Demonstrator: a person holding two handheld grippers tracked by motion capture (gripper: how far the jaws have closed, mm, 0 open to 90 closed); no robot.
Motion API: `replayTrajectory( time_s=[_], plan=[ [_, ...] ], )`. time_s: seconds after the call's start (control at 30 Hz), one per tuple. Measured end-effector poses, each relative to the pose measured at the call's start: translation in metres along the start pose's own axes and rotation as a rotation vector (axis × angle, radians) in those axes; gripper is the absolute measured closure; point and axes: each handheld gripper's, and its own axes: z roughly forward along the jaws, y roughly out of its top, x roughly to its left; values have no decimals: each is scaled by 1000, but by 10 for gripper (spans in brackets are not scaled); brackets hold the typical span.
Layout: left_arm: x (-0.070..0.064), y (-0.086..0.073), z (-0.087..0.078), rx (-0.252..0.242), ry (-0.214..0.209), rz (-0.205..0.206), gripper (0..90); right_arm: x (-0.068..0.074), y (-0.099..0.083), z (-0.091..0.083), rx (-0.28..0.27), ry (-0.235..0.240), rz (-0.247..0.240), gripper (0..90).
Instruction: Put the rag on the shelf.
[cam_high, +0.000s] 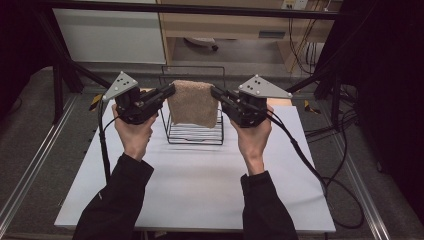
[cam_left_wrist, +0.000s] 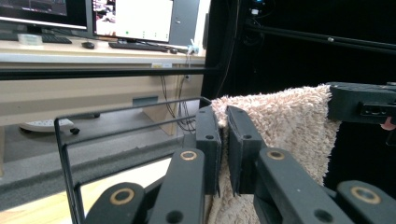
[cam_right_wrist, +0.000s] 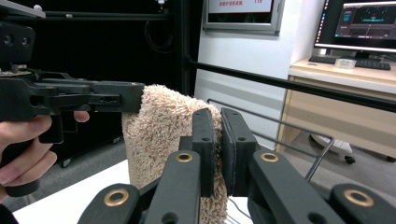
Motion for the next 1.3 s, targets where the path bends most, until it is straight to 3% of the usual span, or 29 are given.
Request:
replayTrajectory(
  time_s=[0.83, 1.03, 1.3],
  plan=[
    [8, 36, 13, -50, 41, 20, 837, -16, 34, 21, -45, -20, -1, 850],
    [13, 44, 19, -57, 50, -1, 837, -19, 40, 27, -50, -25, -4, 850],
    [17, 51, 27, -61, 63, 2, 837, -26, 47, 34, -58, -33, 6, 850]
  ],
)
